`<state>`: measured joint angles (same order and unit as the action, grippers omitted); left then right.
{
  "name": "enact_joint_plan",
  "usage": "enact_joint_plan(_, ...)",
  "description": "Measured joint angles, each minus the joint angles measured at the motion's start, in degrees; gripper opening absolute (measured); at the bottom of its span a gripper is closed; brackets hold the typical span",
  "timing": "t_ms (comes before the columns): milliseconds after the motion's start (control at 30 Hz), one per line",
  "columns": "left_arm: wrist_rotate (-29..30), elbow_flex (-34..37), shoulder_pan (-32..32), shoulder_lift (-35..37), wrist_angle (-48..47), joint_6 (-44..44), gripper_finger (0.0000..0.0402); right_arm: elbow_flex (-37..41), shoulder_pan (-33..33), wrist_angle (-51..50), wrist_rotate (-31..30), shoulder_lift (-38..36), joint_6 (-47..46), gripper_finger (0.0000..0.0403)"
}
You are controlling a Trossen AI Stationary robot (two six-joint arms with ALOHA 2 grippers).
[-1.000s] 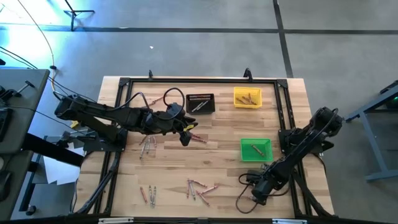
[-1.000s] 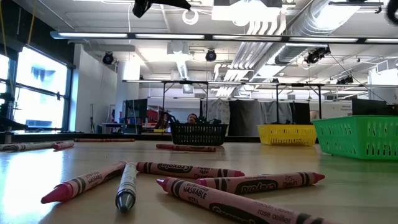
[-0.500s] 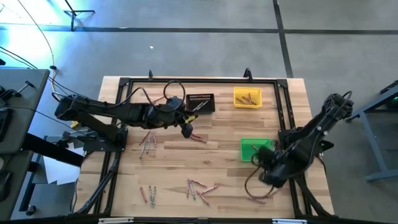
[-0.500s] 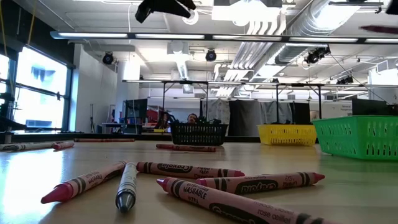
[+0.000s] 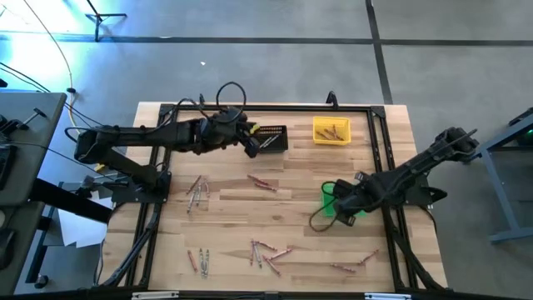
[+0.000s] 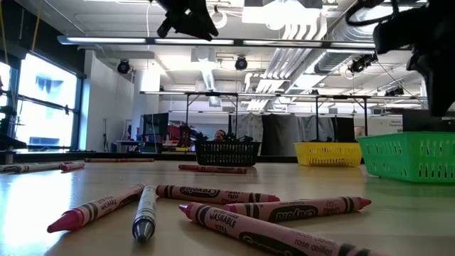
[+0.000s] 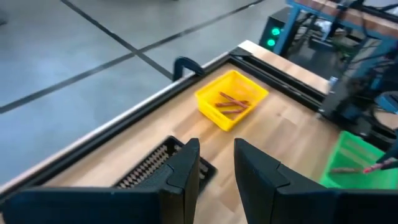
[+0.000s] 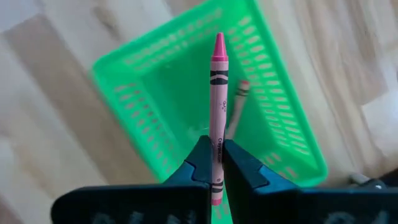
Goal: Sort crayons
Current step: Put the pink crayon into the green basket, then put the red crayon into the yellow basket
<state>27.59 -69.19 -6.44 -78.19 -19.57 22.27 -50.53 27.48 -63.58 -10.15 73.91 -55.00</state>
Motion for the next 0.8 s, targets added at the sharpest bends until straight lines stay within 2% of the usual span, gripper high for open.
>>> enact_joint_plan(133, -2.3, 0.0, -3.1, 0.0, 0.1, -1.8, 0.0085, 1.1, -2.2, 2.7, 4.2, 0.0, 1.4, 0.0007)
enact_joint_plan(267, -4.8, 0.0, -6.0, 0.0, 0.1, -3.7, 0.0085, 2.0, -2.5, 5.0, 5.7, 0.0, 1.0, 0.0016)
enact_joint_plan(533, -5.4, 0.0, -9.4, 0.0, -0.1, -7.6, 0.0085, 3.5, -2.5, 7.3, 5.7, 0.0, -3.7, 0.0076)
enact_joint_plan(700, -9.2, 0.0, -10.5, 0.0, -0.3, -7.9, 0.0085, 3.3, -2.5, 8.1, 4.6, 0.0, -4.7, 0.0114)
enact_joint_plan(800, -10.4, 0.0, -10.5, 0.0, -0.3, -7.7, 0.0085, 2.2, -2.5, 8.2, 4.7, 0.0, -6.4, 0.0122)
